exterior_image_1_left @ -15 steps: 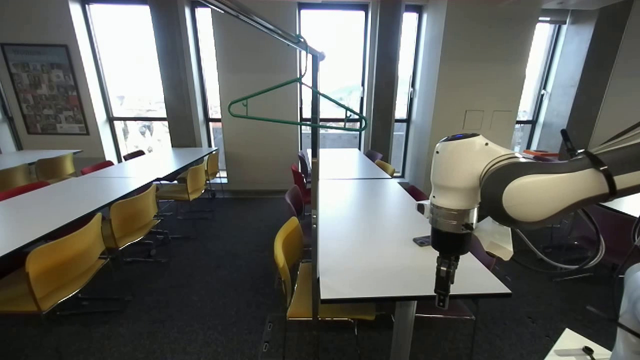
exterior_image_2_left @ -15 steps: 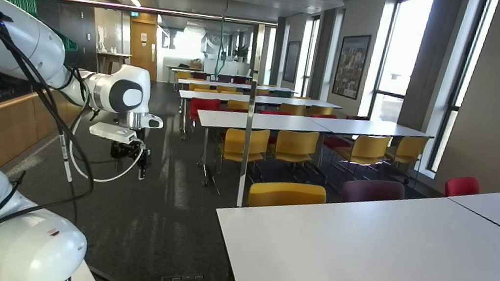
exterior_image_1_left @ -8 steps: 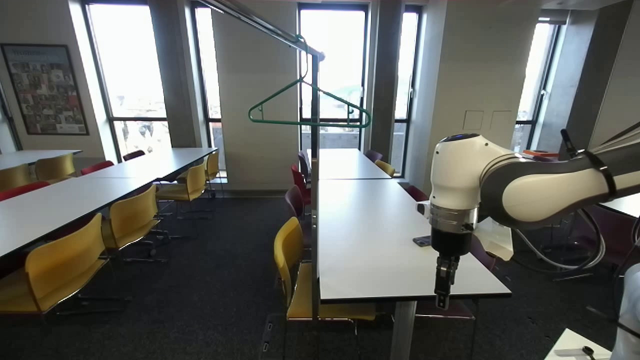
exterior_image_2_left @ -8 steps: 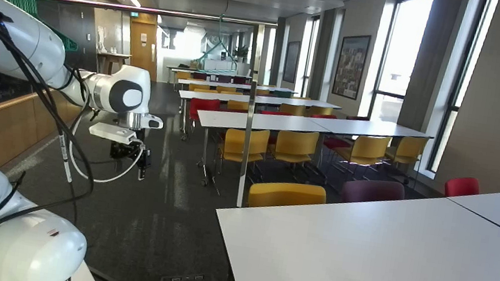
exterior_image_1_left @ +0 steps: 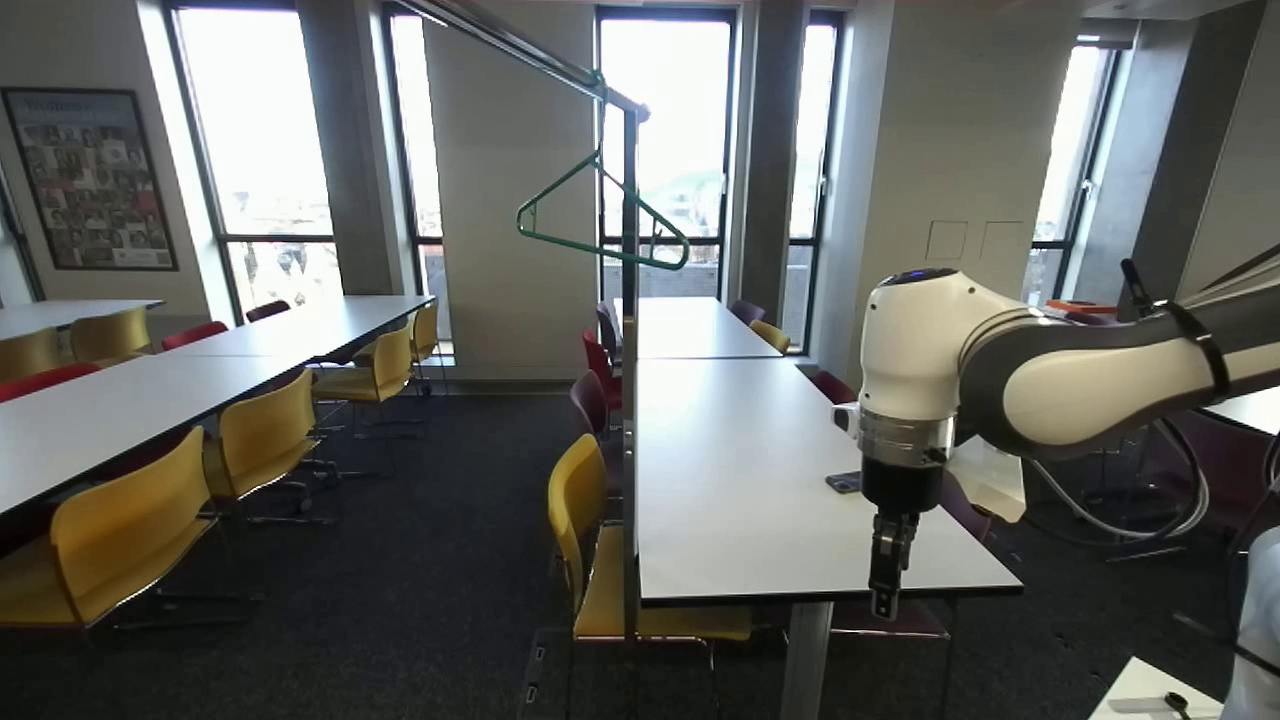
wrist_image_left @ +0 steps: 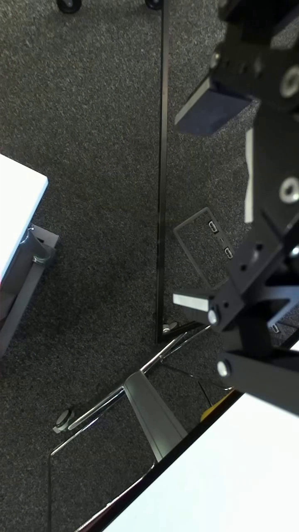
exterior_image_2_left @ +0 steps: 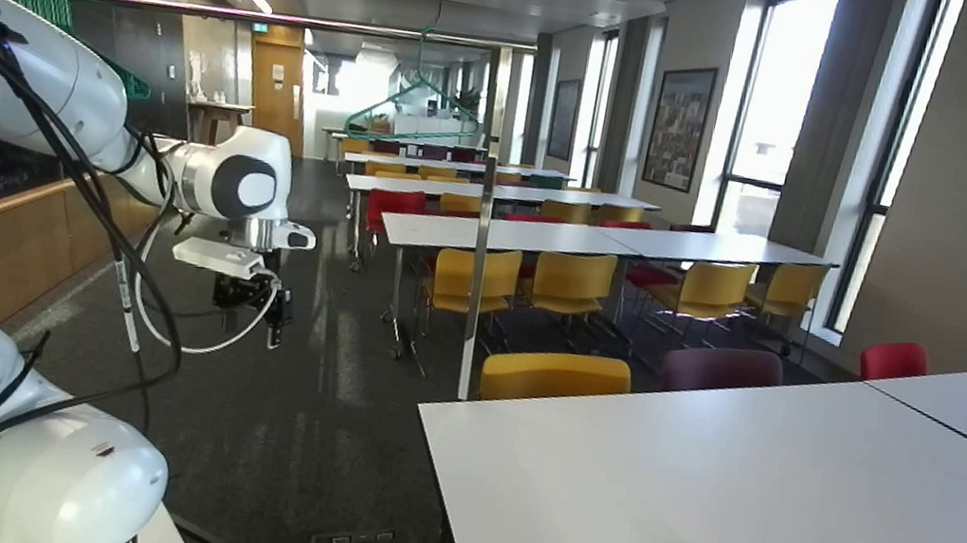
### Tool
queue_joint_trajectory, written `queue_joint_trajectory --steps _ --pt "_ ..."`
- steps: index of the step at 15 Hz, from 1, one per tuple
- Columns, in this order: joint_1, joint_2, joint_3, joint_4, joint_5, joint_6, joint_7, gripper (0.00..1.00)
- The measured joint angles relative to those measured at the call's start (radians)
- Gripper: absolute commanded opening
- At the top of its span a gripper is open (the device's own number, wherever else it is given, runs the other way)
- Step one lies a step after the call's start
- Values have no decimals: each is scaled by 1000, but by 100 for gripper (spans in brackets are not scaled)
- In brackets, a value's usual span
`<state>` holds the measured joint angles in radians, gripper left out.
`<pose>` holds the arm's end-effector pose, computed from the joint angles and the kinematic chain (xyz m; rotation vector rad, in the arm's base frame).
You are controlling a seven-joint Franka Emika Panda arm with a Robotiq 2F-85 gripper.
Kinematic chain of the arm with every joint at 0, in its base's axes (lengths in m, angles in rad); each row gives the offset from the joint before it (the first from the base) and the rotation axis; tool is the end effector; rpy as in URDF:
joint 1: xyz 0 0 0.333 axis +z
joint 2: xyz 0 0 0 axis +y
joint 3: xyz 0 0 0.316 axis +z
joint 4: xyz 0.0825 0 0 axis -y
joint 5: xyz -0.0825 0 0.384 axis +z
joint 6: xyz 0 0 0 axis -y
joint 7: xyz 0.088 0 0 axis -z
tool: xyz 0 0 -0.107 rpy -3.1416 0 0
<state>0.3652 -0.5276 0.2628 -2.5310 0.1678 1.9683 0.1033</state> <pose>0.3021 0.2347 0.4442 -3.0671 -0.6511 0.0786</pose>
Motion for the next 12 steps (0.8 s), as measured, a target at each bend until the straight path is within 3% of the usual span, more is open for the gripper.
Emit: queue_joint_trajectory --steps 7,12 --pt "-26 69 13 16 -108 8 1 100" --pt "-96 169 60 84 -388 7 71 100"
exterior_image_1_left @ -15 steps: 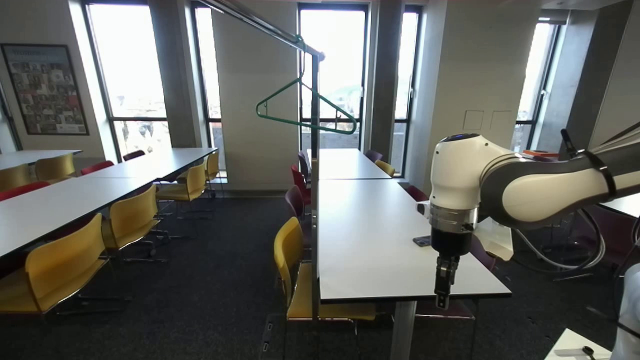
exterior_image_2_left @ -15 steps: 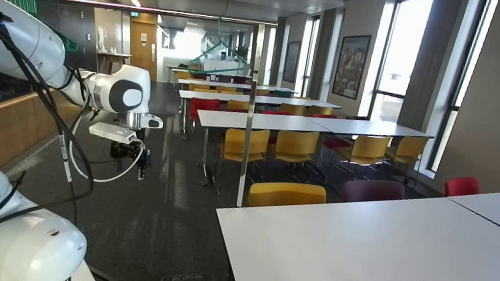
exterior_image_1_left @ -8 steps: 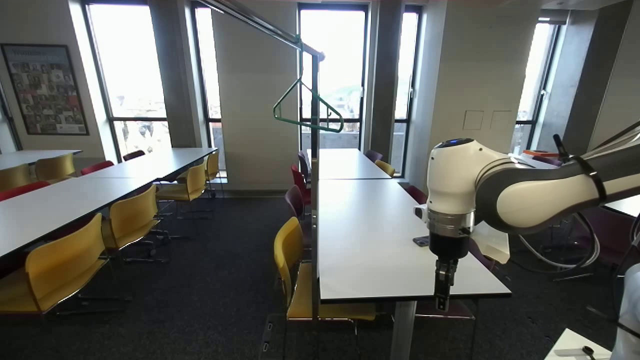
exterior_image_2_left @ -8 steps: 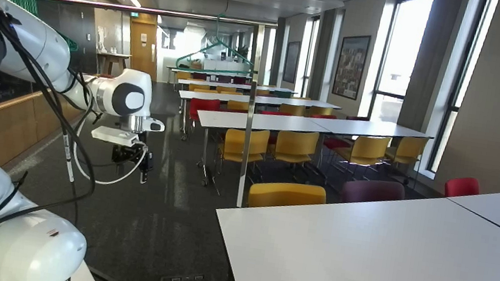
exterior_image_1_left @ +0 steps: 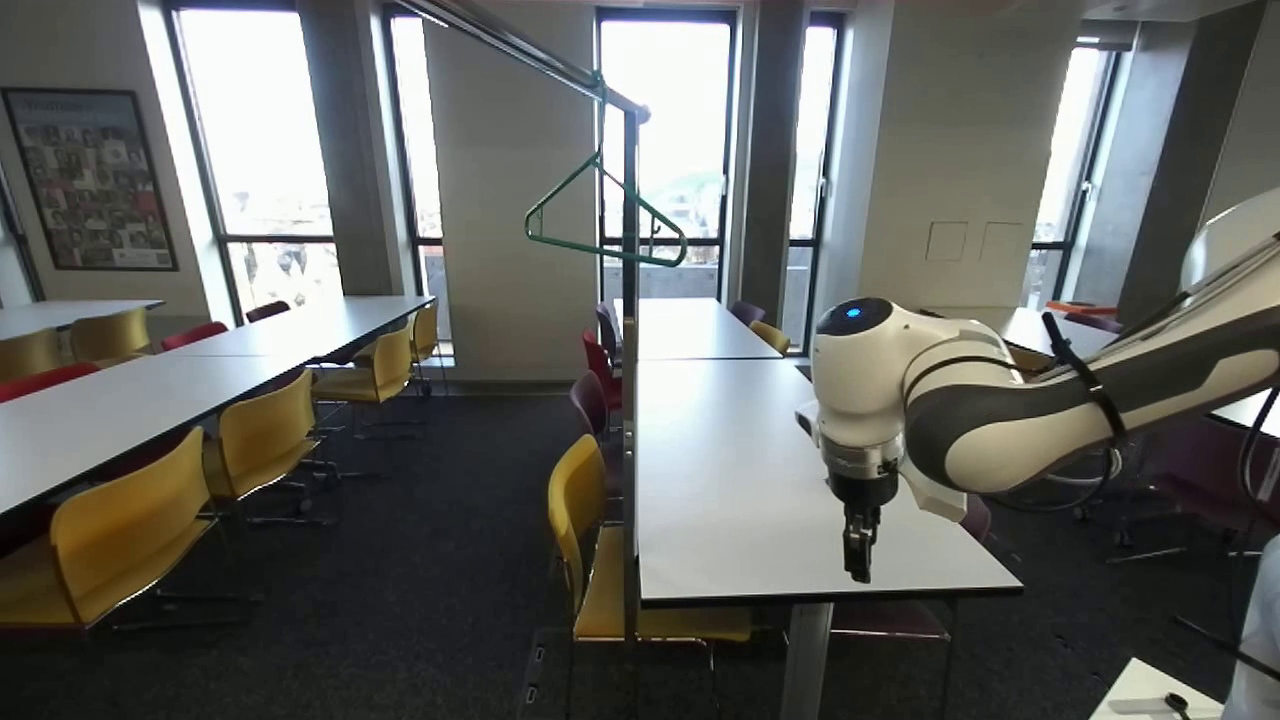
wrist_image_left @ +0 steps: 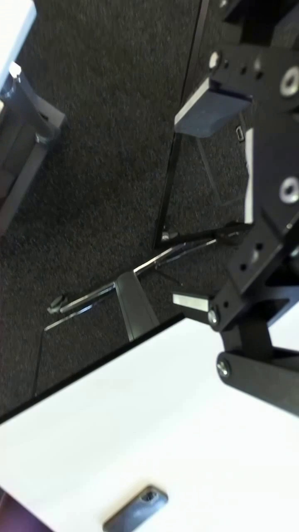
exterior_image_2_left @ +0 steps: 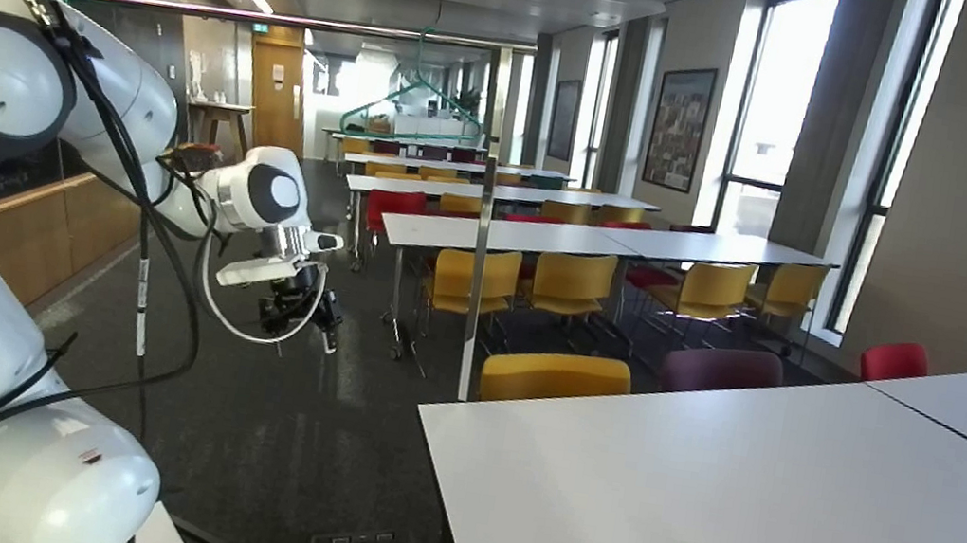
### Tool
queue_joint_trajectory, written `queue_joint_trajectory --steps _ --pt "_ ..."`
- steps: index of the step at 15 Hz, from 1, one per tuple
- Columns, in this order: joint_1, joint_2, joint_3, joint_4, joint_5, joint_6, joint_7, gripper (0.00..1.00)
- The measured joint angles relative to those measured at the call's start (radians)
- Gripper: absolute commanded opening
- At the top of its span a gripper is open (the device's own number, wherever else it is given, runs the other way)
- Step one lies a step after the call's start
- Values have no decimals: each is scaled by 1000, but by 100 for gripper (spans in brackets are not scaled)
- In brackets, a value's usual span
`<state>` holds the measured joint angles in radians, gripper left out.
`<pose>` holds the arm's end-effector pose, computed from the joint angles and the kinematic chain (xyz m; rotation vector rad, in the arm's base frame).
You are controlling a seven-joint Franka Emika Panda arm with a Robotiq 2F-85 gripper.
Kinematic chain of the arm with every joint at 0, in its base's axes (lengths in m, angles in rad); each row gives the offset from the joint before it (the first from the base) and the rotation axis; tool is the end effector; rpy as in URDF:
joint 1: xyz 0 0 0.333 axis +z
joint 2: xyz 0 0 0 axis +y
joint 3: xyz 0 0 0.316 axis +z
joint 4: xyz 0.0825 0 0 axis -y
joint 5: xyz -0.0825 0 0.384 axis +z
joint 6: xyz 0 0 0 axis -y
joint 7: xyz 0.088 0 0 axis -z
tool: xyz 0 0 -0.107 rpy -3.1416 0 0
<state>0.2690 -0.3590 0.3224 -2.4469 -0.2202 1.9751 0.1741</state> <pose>0.3542 0.2229 0.4187 2.7215 0.6825 -0.0191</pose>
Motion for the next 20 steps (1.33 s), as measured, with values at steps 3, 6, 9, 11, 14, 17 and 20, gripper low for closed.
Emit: queue_joint_trajectory --steps 3,6,9,11,14,17,20 --pt "-29 47 33 38 -202 0 82 100" --pt "-37 87 63 71 -396 -10 168 100" --pt "-36 124 82 111 -590 -37 253 100" --pt "-34 148 86 143 -715 -65 293 100" --pt "-30 178 86 182 -875 -83 347 100" --pt "-28 189 86 194 -898 -86 358 100" --pt "-26 189 86 194 -900 -86 359 100"
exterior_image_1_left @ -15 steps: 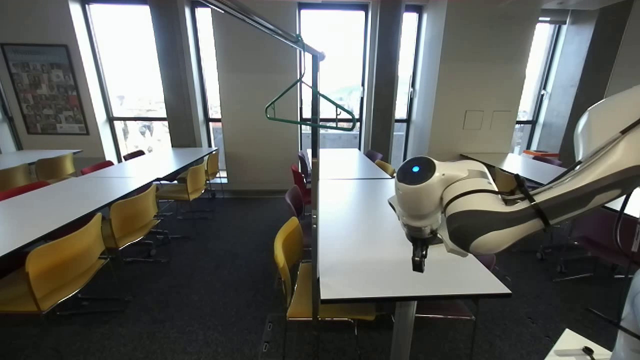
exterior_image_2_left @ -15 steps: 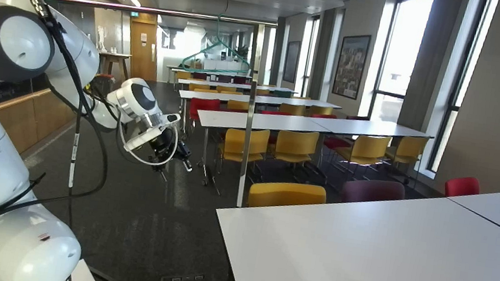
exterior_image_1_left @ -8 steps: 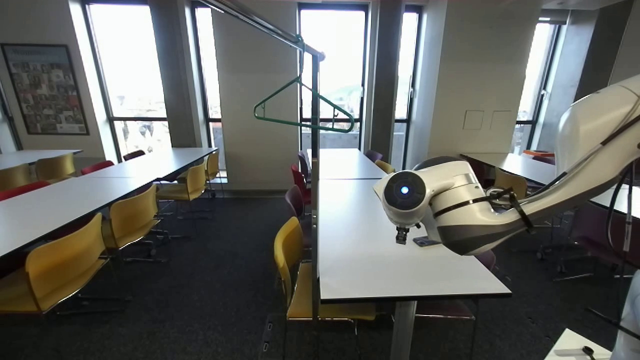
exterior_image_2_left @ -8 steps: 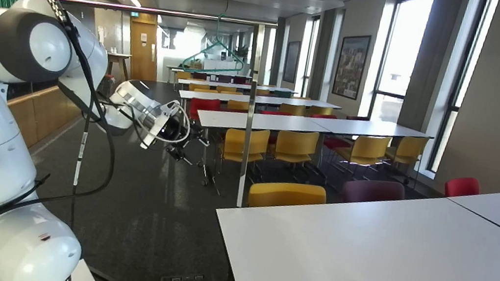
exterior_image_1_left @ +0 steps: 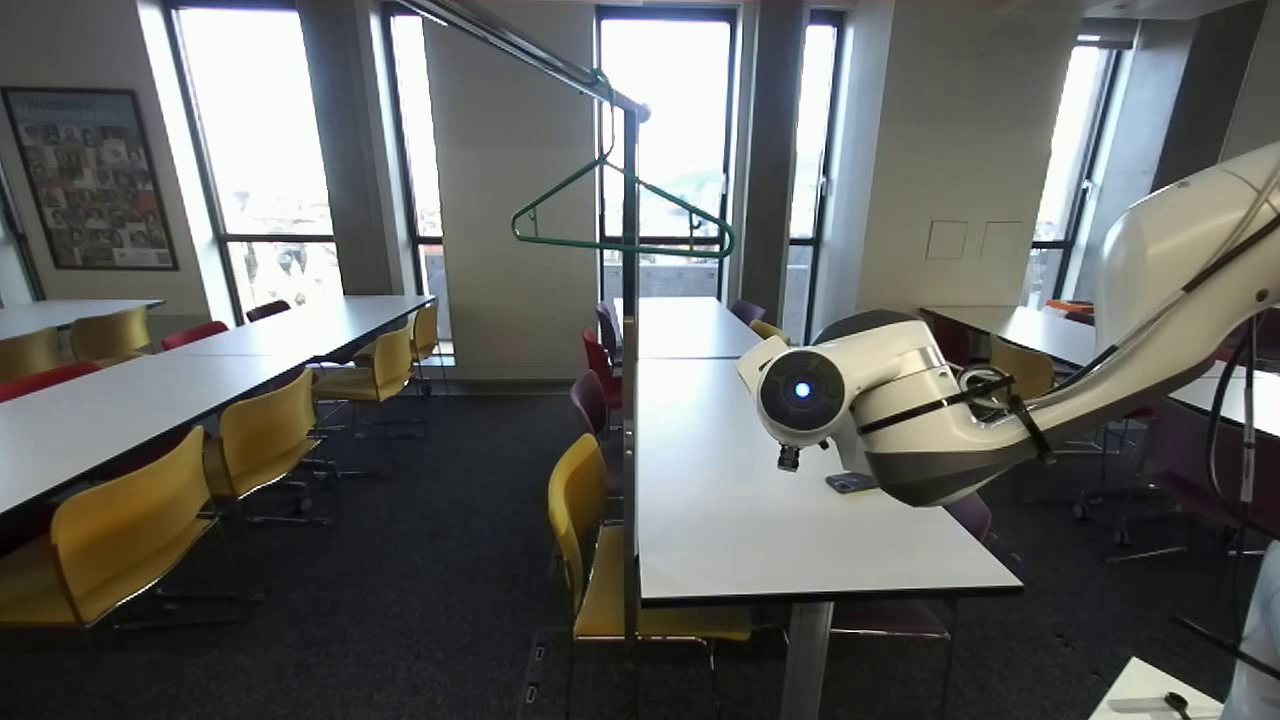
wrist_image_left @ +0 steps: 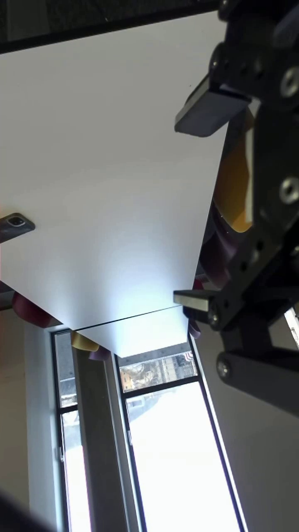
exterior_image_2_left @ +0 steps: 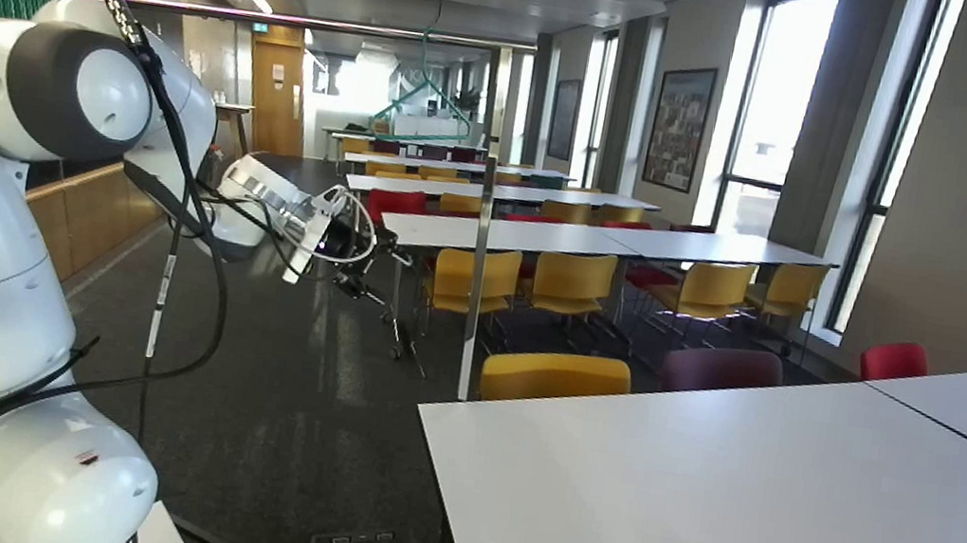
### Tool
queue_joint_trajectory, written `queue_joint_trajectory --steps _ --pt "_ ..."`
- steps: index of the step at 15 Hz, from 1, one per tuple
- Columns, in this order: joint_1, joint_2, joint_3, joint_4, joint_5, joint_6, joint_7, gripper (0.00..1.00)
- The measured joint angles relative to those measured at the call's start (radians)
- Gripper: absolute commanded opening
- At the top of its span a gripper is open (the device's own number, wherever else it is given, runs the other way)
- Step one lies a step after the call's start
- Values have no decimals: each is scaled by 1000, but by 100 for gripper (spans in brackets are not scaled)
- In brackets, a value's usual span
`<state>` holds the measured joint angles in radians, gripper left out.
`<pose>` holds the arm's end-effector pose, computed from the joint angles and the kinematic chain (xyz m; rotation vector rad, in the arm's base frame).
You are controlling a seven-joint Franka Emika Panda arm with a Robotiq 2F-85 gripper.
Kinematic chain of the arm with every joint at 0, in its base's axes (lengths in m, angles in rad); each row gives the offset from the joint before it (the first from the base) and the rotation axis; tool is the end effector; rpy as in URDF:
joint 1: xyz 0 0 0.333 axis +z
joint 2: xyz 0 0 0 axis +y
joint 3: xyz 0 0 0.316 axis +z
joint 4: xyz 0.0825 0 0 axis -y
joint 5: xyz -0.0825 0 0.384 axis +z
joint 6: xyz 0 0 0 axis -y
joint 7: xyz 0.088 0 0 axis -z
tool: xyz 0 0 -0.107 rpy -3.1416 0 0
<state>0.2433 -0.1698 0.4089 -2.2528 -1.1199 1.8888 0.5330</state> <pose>0.4271 0.2491 0.4541 1.9829 0.6374 0.5030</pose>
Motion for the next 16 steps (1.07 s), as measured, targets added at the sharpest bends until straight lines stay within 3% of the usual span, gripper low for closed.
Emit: queue_joint_trajectory --steps 5,16 --pt "7 4 -4 -1 -31 -7 -3 100" --pt "79 116 0 144 -598 -162 -152 100"
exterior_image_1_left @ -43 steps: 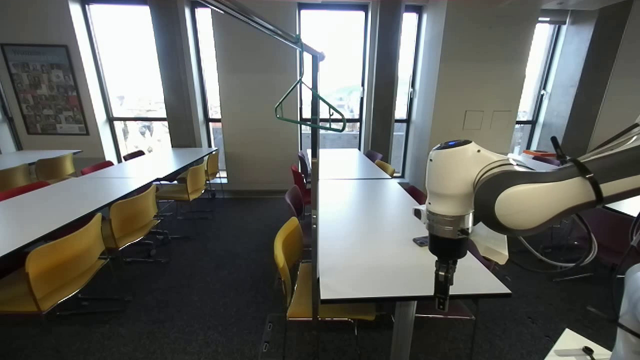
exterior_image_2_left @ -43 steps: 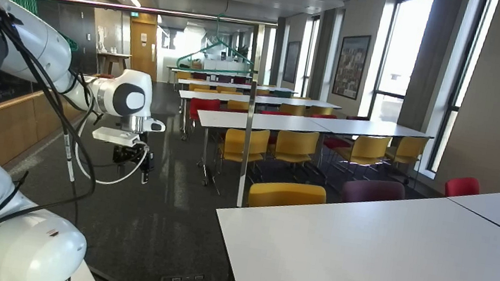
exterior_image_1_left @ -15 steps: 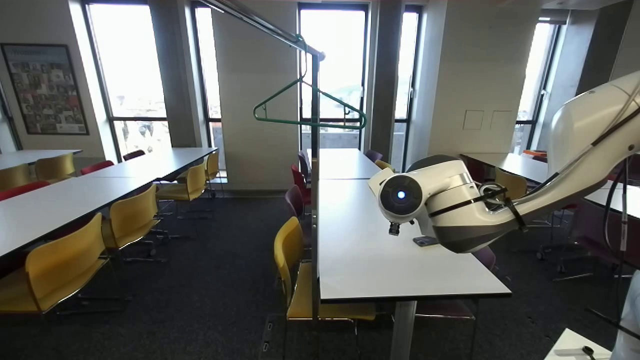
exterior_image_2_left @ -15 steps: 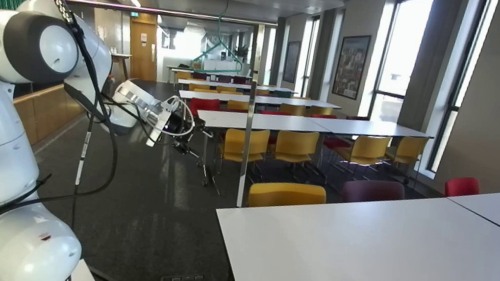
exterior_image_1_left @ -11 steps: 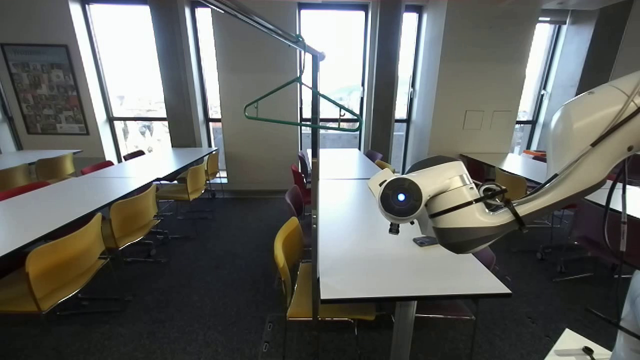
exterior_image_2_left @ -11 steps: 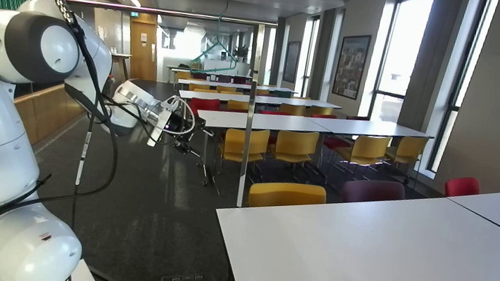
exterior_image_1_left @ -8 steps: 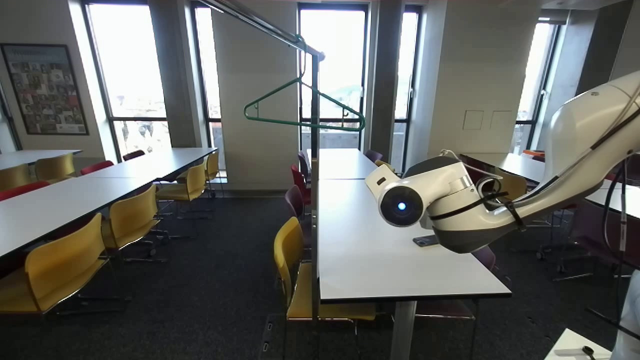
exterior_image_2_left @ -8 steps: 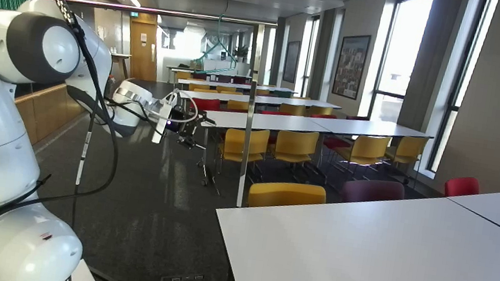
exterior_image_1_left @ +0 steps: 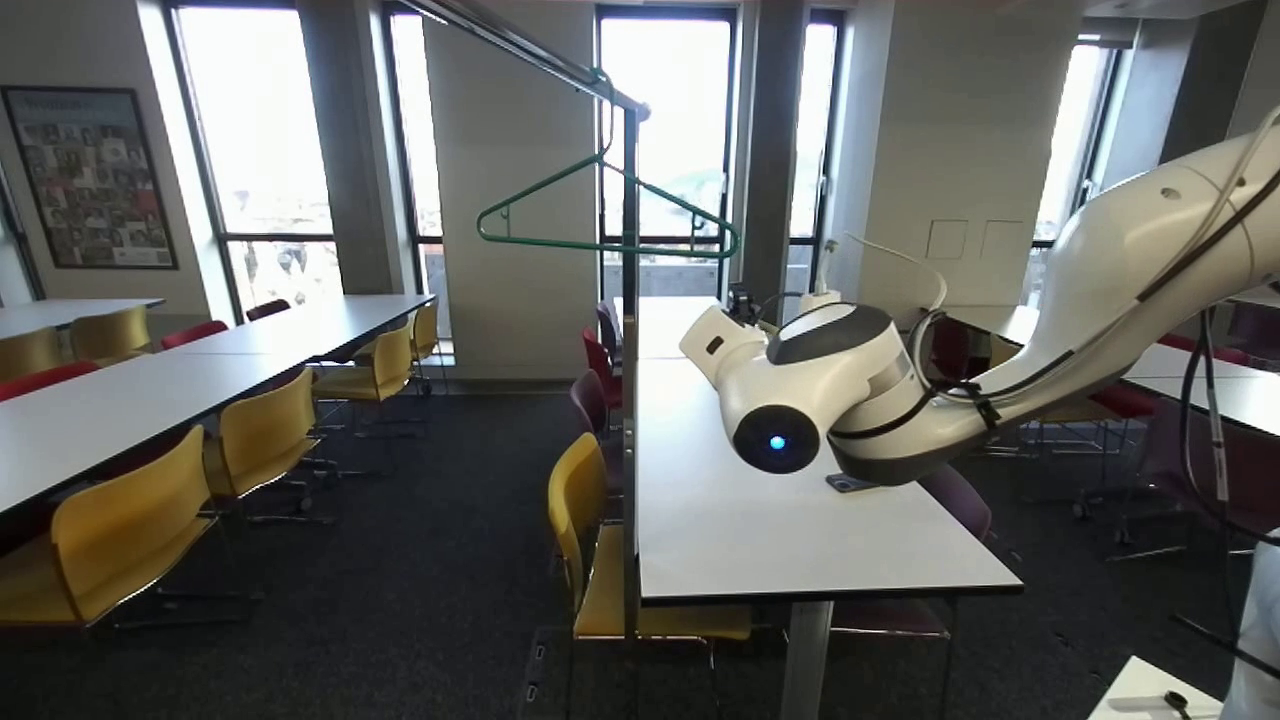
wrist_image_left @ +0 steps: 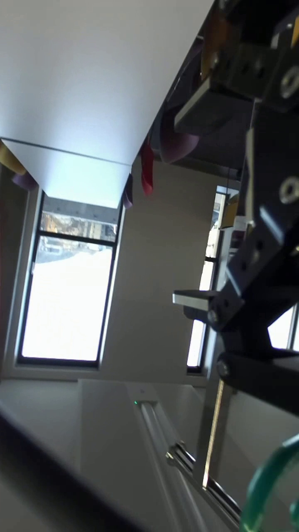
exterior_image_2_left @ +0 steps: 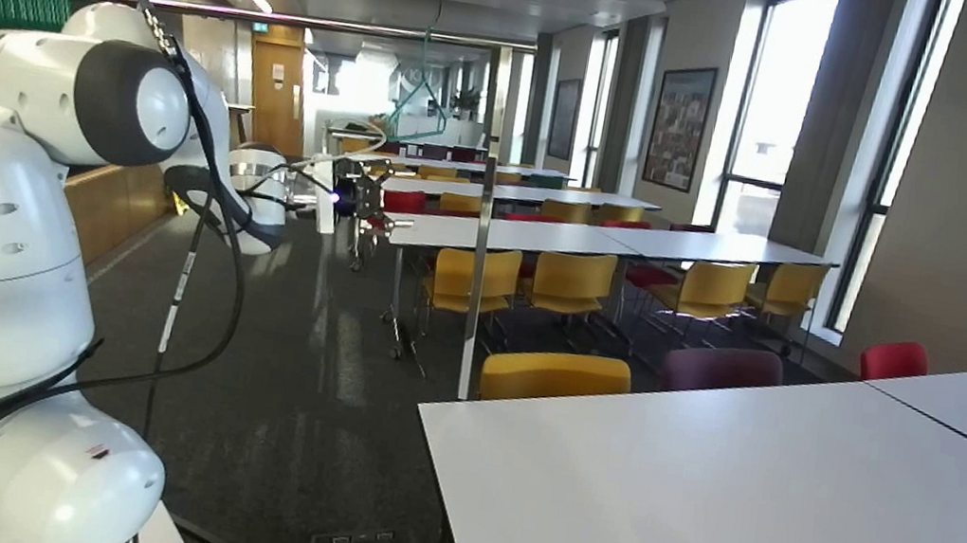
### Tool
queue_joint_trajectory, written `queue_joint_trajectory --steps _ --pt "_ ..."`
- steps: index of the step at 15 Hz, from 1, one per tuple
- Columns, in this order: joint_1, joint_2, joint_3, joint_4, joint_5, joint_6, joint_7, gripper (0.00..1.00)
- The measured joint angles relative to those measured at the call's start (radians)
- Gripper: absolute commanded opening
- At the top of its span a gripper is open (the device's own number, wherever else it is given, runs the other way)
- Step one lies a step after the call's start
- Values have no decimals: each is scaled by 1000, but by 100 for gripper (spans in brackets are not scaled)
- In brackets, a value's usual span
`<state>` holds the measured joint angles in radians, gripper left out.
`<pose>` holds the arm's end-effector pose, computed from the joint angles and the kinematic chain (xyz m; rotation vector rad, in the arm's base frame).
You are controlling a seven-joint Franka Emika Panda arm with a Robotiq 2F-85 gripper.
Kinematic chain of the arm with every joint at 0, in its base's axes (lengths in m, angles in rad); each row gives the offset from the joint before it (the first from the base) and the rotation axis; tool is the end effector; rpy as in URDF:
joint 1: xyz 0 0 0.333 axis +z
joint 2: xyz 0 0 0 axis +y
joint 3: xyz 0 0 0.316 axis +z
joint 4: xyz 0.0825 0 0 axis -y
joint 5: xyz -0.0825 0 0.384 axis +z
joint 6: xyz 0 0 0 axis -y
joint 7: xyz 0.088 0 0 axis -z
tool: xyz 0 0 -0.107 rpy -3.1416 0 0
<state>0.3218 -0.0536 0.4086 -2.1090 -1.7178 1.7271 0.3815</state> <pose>0.4624 0.2966 0.5103 1.3175 0.7777 0.6488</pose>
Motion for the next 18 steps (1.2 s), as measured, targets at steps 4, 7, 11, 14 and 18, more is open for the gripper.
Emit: queue_joint_trajectory --steps 4,7,11,14,18 --pt "17 91 -1 85 -224 -21 -72 100" --pt "31 142 -1 132 -327 -31 -102 100" --pt "47 177 -1 158 -392 -41 -112 100" --pt "47 182 -3 180 -395 -46 -112 100" --pt "47 193 -6 226 -396 -46 -112 100"
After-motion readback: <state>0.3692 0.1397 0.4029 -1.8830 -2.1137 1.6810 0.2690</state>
